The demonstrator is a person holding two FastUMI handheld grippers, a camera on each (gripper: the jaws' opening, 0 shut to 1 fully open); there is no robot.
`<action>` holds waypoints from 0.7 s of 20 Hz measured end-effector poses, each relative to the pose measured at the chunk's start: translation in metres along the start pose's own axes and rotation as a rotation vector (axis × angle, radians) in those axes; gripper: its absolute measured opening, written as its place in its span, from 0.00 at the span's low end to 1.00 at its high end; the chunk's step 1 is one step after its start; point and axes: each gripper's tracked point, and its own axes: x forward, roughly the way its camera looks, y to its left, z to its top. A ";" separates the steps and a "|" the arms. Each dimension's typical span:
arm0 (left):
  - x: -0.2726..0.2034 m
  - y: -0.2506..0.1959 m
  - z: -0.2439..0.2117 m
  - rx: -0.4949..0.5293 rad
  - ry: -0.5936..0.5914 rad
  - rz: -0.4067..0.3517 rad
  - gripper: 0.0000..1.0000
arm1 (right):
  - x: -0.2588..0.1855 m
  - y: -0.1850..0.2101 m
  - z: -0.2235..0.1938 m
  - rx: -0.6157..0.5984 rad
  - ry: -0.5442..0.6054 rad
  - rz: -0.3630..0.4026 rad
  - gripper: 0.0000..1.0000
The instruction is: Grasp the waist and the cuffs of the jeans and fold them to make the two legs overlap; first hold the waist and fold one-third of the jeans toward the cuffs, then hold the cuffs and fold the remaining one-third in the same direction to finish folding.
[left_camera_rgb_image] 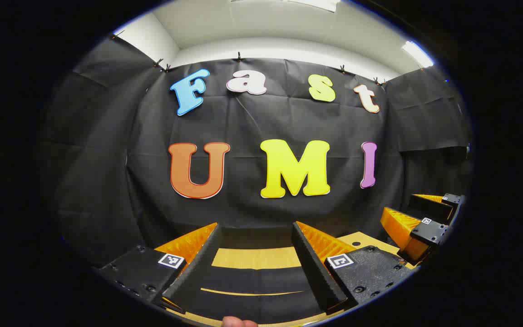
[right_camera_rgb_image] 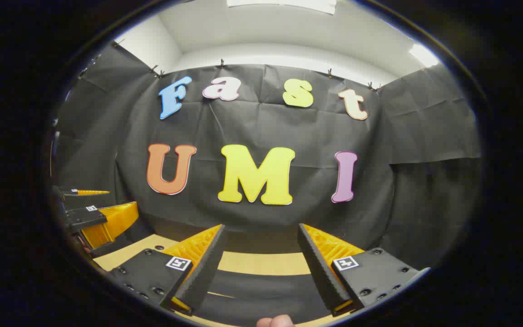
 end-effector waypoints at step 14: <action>0.010 -0.015 -0.003 0.020 0.003 0.016 0.98 | 0.010 -0.027 0.002 -0.007 -0.005 -0.005 0.96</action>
